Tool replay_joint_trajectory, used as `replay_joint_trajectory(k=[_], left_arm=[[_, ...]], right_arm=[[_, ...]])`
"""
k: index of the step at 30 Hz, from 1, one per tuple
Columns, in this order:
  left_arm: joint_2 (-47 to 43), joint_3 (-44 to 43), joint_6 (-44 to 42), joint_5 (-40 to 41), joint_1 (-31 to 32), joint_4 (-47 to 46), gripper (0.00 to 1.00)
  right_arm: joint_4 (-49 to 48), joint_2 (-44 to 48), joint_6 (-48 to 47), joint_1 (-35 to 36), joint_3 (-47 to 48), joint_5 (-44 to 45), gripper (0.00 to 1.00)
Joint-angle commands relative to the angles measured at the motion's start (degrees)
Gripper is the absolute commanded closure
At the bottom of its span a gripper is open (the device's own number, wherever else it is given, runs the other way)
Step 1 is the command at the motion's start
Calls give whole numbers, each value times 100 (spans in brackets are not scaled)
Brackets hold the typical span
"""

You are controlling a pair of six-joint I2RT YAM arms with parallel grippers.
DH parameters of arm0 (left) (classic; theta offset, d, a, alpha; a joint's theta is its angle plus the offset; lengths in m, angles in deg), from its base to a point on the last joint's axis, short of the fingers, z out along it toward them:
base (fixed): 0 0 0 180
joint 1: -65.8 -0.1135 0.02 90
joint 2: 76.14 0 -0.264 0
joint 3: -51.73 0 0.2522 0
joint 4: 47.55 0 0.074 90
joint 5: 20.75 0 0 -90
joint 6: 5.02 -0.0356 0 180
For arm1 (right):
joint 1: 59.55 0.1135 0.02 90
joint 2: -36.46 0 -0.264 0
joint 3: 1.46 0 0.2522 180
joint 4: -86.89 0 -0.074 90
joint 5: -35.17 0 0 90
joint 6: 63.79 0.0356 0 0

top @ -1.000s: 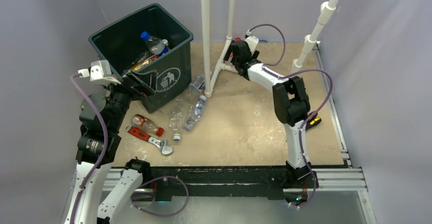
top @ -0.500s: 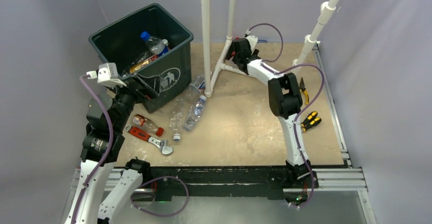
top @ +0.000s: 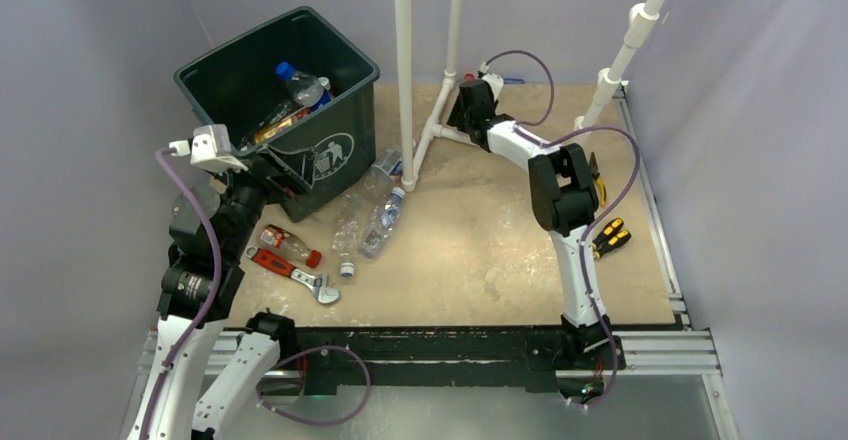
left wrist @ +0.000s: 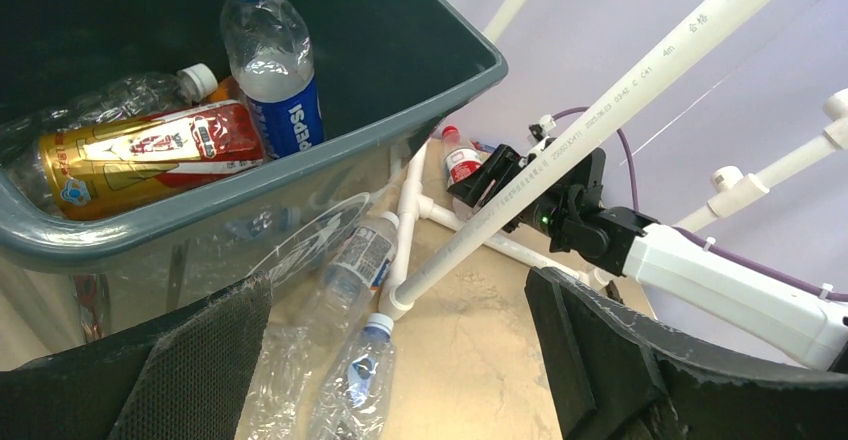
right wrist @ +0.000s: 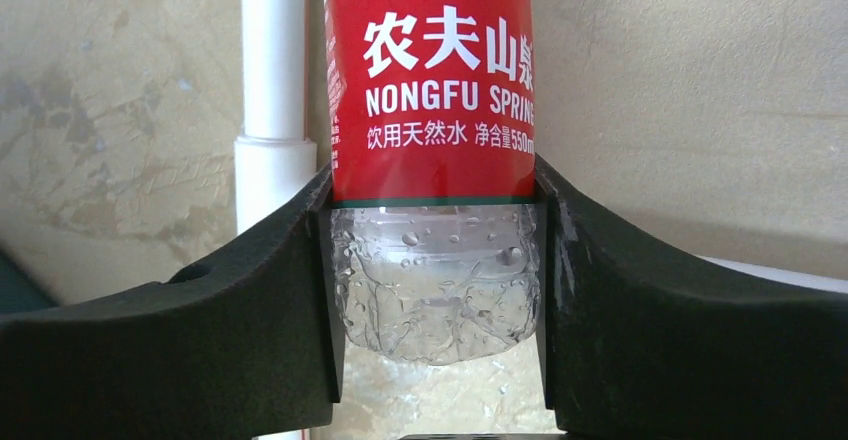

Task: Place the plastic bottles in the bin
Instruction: Pick up the plastic bottle from the corner of the board.

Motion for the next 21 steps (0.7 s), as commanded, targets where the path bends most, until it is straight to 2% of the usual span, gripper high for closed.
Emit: replay_joint_trajectory(k=[1, 5, 13, 21], left_arm=[[-85, -129, 99, -51, 34, -62, 1], [-123, -95, 219, -100, 34, -121, 2], [-116, -197, 482, -156, 34, -118, 2], [-51, -307, 966, -315, 34, -363, 2]], right_arm=[[-444, 681, -218, -17, -148, -103, 52], [-1032, 1306, -366, -9, -744, 36, 57], [-1553, 2928, -354, 180, -1894, -338, 64], [-1626, 5389, -307, 918, -3866, -15, 68]])
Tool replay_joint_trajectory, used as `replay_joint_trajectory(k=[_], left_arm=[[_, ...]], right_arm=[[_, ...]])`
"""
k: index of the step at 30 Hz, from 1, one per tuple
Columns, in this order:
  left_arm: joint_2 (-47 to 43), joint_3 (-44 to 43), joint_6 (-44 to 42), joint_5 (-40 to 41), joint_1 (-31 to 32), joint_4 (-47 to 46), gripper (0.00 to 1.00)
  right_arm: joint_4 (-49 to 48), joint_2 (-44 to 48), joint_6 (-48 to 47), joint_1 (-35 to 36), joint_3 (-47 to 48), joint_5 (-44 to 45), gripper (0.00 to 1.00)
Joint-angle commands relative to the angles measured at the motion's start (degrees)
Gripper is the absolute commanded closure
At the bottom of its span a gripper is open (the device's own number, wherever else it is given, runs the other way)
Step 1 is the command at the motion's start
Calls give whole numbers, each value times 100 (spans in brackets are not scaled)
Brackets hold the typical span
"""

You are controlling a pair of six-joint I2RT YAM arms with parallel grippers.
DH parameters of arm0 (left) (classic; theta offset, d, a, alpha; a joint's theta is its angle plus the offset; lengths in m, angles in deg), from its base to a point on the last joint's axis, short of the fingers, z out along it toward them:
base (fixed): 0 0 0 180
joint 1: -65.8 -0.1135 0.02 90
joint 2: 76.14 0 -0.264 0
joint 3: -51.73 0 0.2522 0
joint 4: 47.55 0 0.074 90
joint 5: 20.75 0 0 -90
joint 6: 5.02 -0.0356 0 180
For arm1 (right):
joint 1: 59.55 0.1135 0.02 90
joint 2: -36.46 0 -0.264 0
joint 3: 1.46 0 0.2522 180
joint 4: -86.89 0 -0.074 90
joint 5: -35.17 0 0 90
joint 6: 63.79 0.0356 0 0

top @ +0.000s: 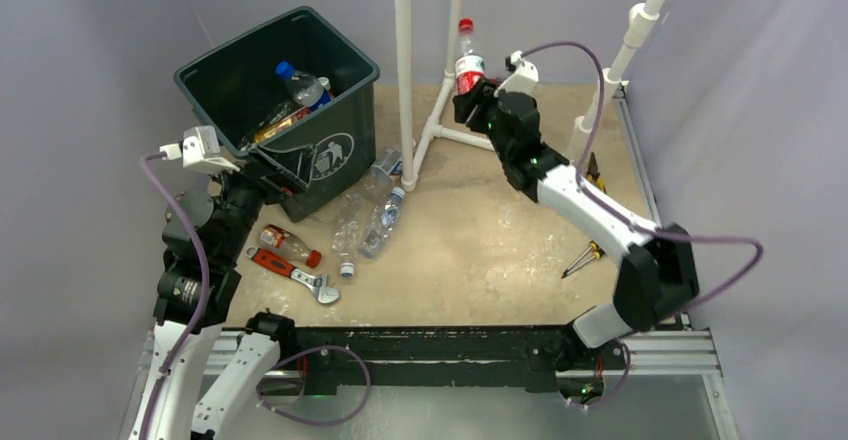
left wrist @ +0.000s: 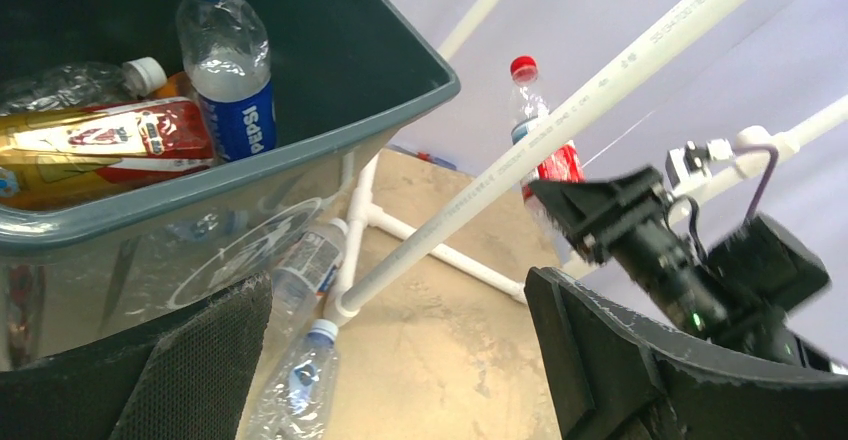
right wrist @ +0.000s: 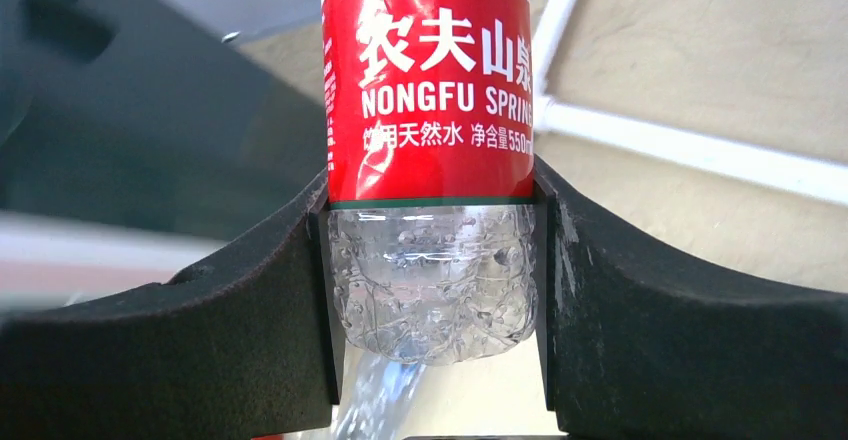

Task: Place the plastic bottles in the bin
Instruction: Pick up the plastic bottle from the corner of the board.

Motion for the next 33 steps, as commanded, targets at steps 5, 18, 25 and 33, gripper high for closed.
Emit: replay_joint_trajectory(k=[5, 18, 25, 33], left_arm=[[41, -171, 553, -394, 31, -790, 4], [179, 1212, 2042, -3687, 38, -5026, 1], [449, 1650, 2428, -4020, 221, -6012, 1], [1195, 1345, 1601, -3640, 1600, -5507, 1]], right_arm=[[228, 3240, -17, 970, -1915, 406, 68], [-1013, 7451, -167, 1112, -4766, -4006, 68], [-1879, 7595, 2, 1112, -5287, -4593, 67], [-3667, 6785, 444, 1134, -5772, -4444, 71]])
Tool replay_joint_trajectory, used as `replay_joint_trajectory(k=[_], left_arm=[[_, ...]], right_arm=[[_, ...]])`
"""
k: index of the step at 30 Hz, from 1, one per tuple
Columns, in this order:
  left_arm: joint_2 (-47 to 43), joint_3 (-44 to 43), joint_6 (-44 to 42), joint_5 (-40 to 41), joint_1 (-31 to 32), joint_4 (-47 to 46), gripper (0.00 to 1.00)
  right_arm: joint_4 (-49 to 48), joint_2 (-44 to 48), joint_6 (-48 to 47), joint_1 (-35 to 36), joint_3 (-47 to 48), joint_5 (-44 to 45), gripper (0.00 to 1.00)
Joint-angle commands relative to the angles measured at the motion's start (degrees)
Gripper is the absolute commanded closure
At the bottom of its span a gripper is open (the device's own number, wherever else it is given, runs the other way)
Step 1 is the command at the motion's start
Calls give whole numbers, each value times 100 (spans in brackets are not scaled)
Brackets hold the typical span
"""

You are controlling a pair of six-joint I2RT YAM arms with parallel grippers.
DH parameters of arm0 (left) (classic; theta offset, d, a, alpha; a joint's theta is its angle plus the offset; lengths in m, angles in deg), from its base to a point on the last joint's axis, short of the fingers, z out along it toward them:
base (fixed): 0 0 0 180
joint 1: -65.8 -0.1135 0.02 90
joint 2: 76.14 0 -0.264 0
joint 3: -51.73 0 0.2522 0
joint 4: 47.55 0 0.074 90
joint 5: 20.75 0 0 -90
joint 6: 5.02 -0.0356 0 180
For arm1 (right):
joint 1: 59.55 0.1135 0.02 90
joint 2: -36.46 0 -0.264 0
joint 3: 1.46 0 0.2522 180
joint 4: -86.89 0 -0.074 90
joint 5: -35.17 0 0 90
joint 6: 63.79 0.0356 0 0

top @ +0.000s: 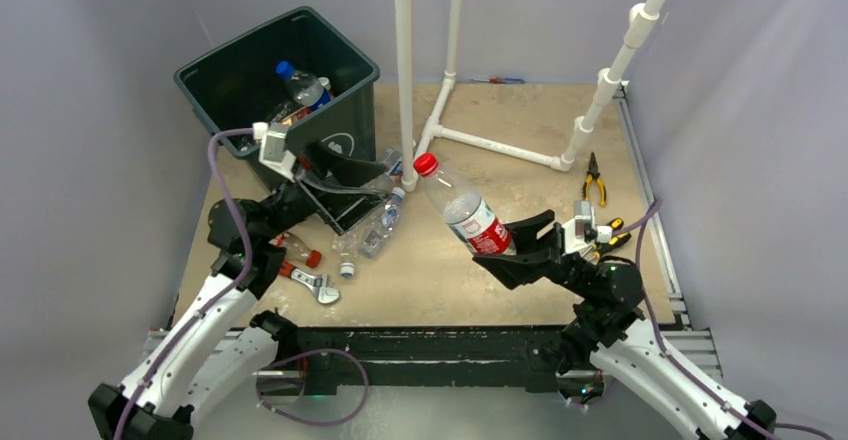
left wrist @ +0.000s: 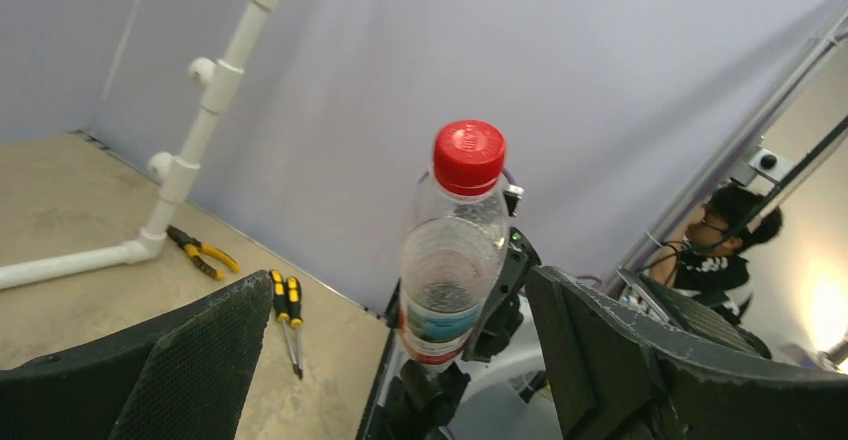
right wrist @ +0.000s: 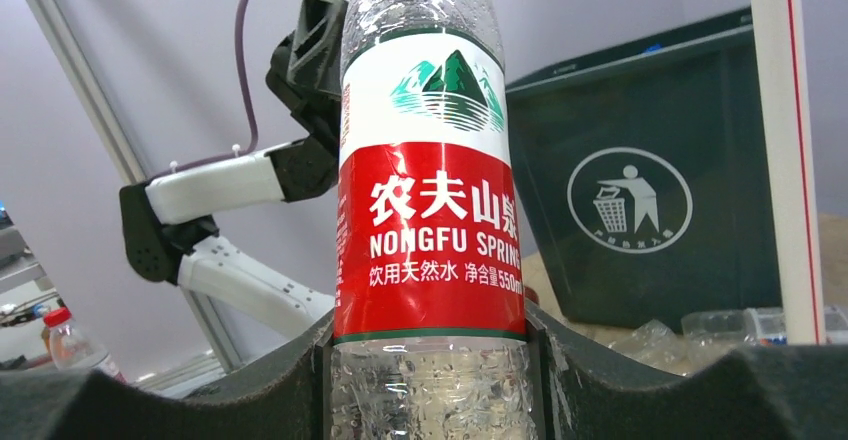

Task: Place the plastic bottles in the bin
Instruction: Pick up the plastic bottle from the corner of the board.

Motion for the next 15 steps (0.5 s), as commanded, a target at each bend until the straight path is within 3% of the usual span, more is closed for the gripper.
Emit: replay_joint_trajectory(k=[1, 9, 15], left_arm=[[505, -327, -519, 132, 689, -151, 2], [975, -751, -1162, 685, 1373, 174, 5], [1104, -715, -1114, 978, 1655, -615, 9]], right_arm=[[-1375, -397, 257, 43, -128, 13, 71], [-1944, -800, 414, 220, -158, 29, 70], [-1810, -791, 398, 354, -214, 107, 70]])
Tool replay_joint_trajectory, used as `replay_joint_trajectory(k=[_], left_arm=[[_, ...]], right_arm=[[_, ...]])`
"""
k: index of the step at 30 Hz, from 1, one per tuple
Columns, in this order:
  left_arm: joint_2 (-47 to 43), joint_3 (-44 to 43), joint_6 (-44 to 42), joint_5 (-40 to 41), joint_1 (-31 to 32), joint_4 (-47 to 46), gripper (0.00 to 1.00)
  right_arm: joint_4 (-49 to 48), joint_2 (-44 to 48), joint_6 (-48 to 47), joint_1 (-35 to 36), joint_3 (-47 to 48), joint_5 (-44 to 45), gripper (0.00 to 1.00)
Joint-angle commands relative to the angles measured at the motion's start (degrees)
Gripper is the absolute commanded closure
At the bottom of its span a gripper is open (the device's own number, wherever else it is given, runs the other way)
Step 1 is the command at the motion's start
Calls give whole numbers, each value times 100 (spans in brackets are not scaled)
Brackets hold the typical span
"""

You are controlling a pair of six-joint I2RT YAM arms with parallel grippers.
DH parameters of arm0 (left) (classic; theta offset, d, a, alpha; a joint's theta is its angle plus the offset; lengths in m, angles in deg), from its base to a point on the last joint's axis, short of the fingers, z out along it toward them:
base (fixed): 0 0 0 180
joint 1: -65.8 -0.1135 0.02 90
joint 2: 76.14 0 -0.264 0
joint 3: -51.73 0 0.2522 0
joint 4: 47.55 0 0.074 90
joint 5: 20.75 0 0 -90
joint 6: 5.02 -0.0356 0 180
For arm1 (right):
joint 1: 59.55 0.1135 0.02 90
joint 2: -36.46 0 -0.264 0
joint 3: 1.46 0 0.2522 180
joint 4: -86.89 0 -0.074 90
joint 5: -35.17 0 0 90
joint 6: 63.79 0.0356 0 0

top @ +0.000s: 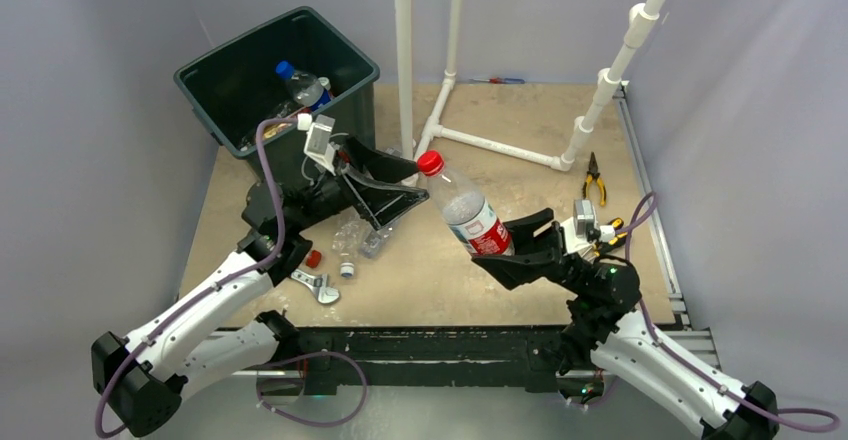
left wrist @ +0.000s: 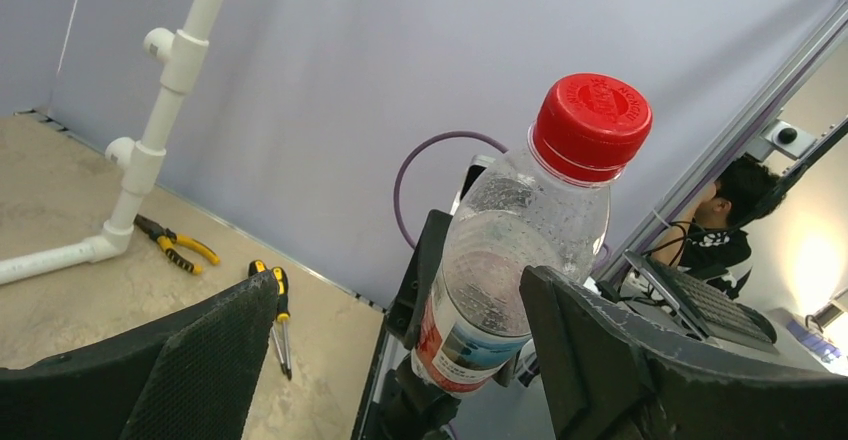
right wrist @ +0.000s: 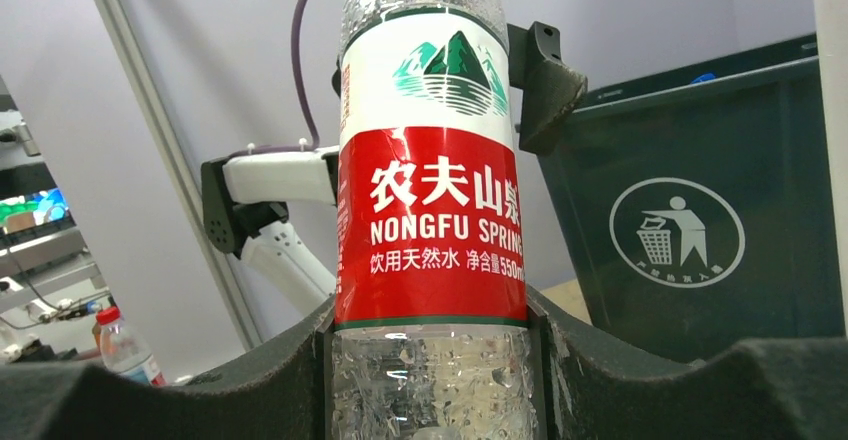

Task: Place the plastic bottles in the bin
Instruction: Pick up the plastic bottle from the corner of the board.

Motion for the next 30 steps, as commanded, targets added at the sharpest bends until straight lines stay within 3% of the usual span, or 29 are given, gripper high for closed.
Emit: replay_joint_trajectory(k=[1, 7, 13, 17, 20, 27, 30], left_arm=[[28, -205, -245, 409, 237, -783, 10], [194, -447, -374, 432, 406, -841, 13], [18, -362, -456, 453, 519, -1133, 5], [80, -449, -481, 384, 546, -1135, 6], [231, -576, -485, 287, 576, -1134, 17], [308, -667, -541, 228, 657, -1127, 61], [303, -726, -568, 226, 667, -1005, 75]], right_arm=[[-254, 1, 44, 107, -49, 44, 70], [-320, -139, 58, 253, -120, 143, 71], [-852, -215, 411, 263, -346, 295, 72], [-1032, -451, 468, 305, -288, 224, 72], [-1098, -591, 439, 389, -238, 239, 72], [-1031, -659, 322, 517, -235, 359, 72], [-998, -712, 285, 561, -235, 399, 73]])
